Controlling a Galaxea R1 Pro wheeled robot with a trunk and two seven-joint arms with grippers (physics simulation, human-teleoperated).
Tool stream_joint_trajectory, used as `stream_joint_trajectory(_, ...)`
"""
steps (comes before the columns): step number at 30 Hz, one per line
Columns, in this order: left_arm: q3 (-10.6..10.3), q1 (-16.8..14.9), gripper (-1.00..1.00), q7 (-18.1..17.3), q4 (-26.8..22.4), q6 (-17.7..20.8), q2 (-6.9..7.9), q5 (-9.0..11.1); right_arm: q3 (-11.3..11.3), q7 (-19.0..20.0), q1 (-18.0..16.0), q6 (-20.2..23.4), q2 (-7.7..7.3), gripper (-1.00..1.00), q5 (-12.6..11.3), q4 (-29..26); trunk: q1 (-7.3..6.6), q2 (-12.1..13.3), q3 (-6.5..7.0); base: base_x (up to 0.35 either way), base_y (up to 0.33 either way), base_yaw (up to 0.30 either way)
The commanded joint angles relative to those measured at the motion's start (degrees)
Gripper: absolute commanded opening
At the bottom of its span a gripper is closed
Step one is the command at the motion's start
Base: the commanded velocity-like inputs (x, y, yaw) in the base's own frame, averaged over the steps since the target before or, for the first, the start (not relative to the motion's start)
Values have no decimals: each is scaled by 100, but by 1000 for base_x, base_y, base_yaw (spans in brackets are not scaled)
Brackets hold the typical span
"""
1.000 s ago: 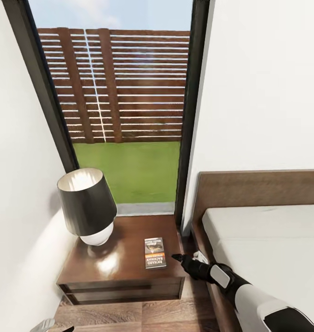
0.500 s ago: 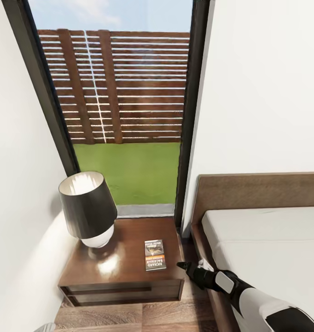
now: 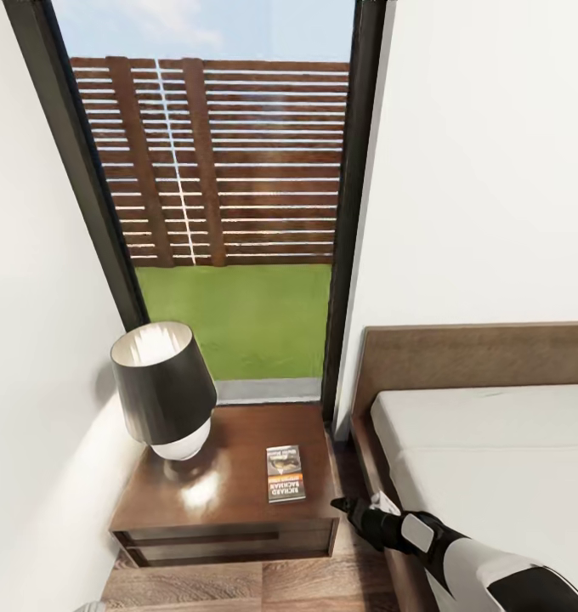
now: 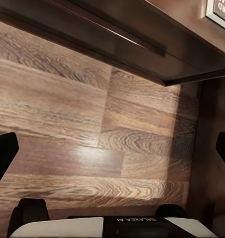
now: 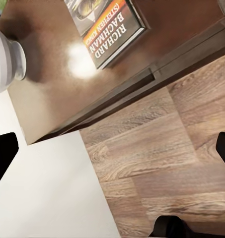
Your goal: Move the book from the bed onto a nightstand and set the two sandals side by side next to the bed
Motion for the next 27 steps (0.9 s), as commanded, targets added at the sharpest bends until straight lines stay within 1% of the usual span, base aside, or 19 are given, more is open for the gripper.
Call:
stream_joint_trajectory(1, -49, -4, 100, -5, 6, -14, 0, 28, 51, 20, -5, -4, 2, 100, -53, 22, -23, 38, 13, 0, 0, 0)
stream_joint_trajectory(9, -49, -4, 100, 143, 15, -83, -12, -24, 59, 18, -5, -91, 21, 100, -53, 74, -198, 359, 157, 0, 0, 0)
stream_joint_trajectory(14, -49, -4, 100, 196, 18, -99, -58, -32, 59, 16, -5, -105, 24, 100, -66, 78, -308, 560, 246, 0, 0, 0)
stream_joint_trajectory(27, -49, -4, 100, 219, 18, -105, -90, -35, 64, 7, -5, -108, 35, 100, -53, 84, -594, 1081, 480, 0, 0, 0)
